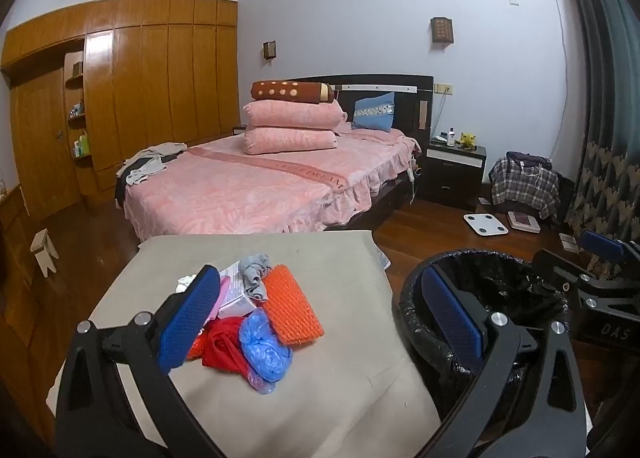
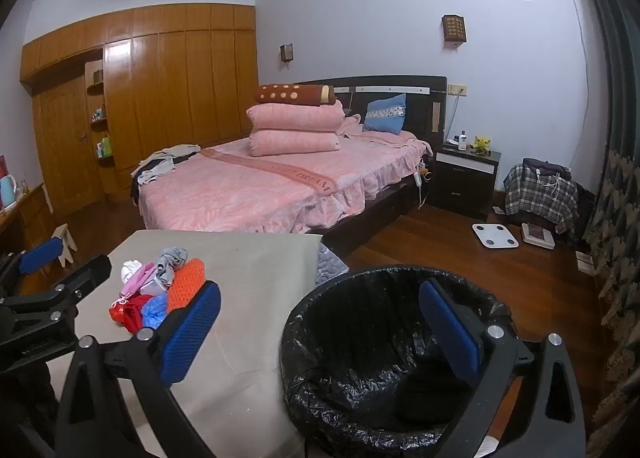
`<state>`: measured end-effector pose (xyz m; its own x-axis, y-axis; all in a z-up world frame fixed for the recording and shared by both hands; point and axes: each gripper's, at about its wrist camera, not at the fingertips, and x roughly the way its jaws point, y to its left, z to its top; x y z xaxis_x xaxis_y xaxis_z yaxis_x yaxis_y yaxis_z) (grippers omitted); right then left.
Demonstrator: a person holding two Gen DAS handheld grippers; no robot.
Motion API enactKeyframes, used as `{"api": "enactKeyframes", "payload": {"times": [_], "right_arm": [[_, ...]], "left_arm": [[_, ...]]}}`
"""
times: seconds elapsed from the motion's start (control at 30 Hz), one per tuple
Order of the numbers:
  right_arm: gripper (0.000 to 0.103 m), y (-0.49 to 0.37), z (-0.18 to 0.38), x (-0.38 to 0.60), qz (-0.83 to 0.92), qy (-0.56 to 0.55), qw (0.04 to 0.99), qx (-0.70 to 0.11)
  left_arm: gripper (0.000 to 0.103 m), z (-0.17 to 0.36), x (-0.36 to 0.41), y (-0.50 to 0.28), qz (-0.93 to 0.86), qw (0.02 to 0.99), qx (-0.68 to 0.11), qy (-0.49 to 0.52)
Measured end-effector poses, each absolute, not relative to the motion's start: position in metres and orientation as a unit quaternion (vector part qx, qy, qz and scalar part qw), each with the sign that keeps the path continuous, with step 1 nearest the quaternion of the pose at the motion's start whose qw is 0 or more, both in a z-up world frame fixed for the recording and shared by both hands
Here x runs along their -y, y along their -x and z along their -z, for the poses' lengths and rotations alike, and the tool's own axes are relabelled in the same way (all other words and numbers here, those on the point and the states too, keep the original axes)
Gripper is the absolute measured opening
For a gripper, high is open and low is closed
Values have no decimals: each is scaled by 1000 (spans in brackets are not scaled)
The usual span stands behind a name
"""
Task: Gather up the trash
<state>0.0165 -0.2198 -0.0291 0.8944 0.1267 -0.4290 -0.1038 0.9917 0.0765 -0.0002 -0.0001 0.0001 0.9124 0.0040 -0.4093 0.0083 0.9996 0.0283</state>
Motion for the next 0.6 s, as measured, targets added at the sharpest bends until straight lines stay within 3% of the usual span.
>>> {"api": "enactKeyframes", "payload": {"times": [0.6], "right_arm": [[97, -16, 29, 219, -59, -24, 973, -222]], "left_arm": [[98, 0, 0, 0, 1, 978, -209, -16]]}}
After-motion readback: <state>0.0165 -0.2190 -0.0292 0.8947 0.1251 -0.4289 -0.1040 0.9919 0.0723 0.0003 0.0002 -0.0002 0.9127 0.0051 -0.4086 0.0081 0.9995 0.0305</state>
